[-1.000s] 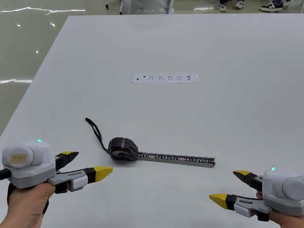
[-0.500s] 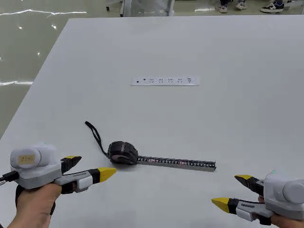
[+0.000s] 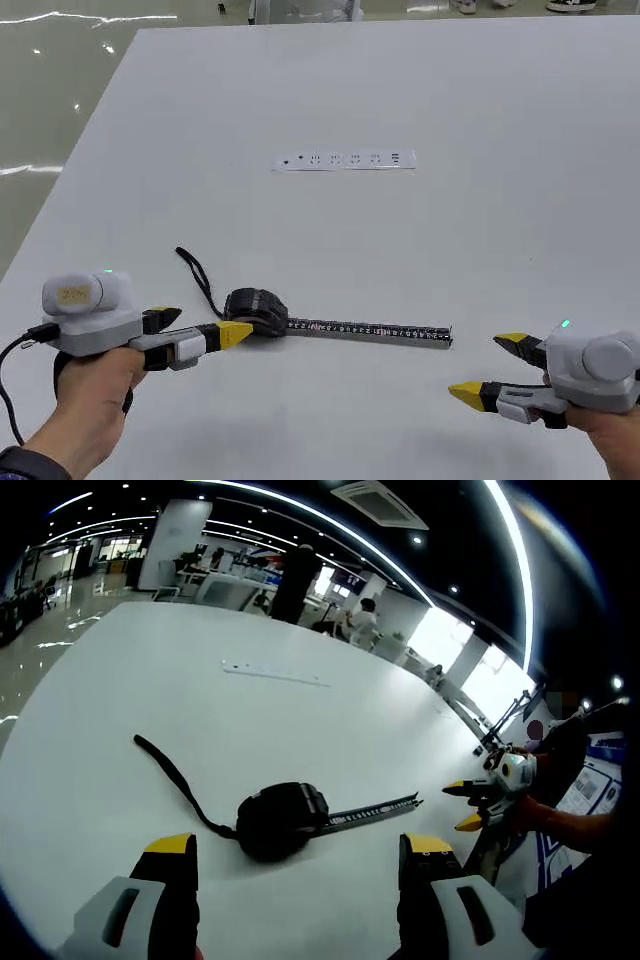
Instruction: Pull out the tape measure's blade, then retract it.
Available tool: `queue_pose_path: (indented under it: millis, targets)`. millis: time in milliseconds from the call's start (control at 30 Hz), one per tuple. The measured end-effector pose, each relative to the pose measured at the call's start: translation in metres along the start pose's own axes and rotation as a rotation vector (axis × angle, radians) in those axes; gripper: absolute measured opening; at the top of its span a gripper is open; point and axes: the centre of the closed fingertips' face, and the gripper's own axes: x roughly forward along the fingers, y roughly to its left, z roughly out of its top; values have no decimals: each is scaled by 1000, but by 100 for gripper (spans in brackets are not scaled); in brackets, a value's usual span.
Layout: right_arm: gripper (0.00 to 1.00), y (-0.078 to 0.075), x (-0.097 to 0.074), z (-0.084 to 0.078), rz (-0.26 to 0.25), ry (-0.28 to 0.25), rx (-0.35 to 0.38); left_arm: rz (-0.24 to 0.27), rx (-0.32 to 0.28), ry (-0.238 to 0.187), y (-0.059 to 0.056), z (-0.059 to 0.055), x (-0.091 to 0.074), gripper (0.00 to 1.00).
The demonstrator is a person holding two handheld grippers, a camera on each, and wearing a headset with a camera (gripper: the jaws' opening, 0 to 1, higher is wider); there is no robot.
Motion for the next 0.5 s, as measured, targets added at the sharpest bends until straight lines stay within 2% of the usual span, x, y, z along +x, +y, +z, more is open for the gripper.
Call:
queue_pose_path:
  millis: [133,233,367,500]
  targets:
    - [65,-5,6,2,13,11,-21,-6,-31,27,0,-3,7,79]
    - [64,-8,12,1,24,30,-45,-28,-59,22,-3,0,12,78]
    - [62,-11,18,0,40,47,-68,-21,-64,31,-4,3,17,78]
    - [60,-15,29,-4,61,85,-121,-8,-102,49,-1,6,26,78]
